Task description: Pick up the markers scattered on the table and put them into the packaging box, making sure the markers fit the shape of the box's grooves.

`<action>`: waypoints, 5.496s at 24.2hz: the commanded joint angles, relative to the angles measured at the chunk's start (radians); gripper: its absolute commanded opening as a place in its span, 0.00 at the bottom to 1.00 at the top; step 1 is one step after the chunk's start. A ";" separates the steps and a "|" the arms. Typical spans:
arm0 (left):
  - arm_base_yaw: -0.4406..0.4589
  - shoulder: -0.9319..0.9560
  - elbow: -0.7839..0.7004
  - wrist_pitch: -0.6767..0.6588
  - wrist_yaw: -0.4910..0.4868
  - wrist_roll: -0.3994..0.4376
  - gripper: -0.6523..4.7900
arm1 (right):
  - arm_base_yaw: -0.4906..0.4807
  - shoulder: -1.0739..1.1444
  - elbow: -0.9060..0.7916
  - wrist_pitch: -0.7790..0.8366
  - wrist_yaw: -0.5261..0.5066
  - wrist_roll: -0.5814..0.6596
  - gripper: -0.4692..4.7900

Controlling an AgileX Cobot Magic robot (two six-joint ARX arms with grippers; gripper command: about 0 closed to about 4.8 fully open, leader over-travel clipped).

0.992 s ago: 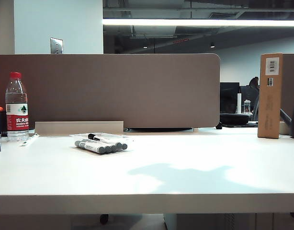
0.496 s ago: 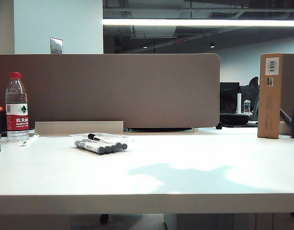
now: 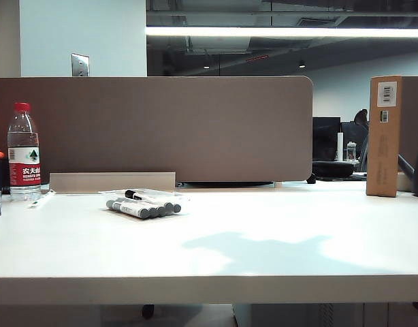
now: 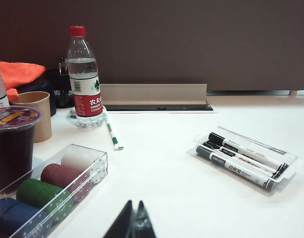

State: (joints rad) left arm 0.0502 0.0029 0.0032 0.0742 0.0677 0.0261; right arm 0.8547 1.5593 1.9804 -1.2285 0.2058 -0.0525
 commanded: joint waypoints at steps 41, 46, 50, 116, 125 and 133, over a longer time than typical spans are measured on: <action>0.000 0.000 0.005 0.009 0.003 0.000 0.12 | -0.391 -0.323 0.002 0.218 -0.011 0.006 0.08; 0.000 0.000 0.005 0.009 0.003 0.000 0.12 | -0.586 -0.489 -0.089 0.216 -0.105 0.012 0.08; 0.000 0.000 0.005 0.009 0.003 0.000 0.12 | -0.730 -0.614 -0.283 0.246 -0.123 0.012 0.08; 0.000 0.000 0.005 0.009 0.003 0.000 0.12 | -0.843 -1.561 -1.979 1.217 -0.201 0.052 0.08; 0.000 0.000 0.005 0.009 0.003 0.000 0.12 | -0.844 -1.561 -1.979 1.249 -0.201 0.052 0.08; 0.000 0.000 0.005 0.009 0.003 0.000 0.12 | -0.844 -1.561 -1.979 1.247 -0.201 0.052 0.08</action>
State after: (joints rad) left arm 0.0505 0.0029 0.0032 0.0704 0.0677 0.0261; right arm 0.0120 -0.0025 0.0063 0.0021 0.0006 -0.0040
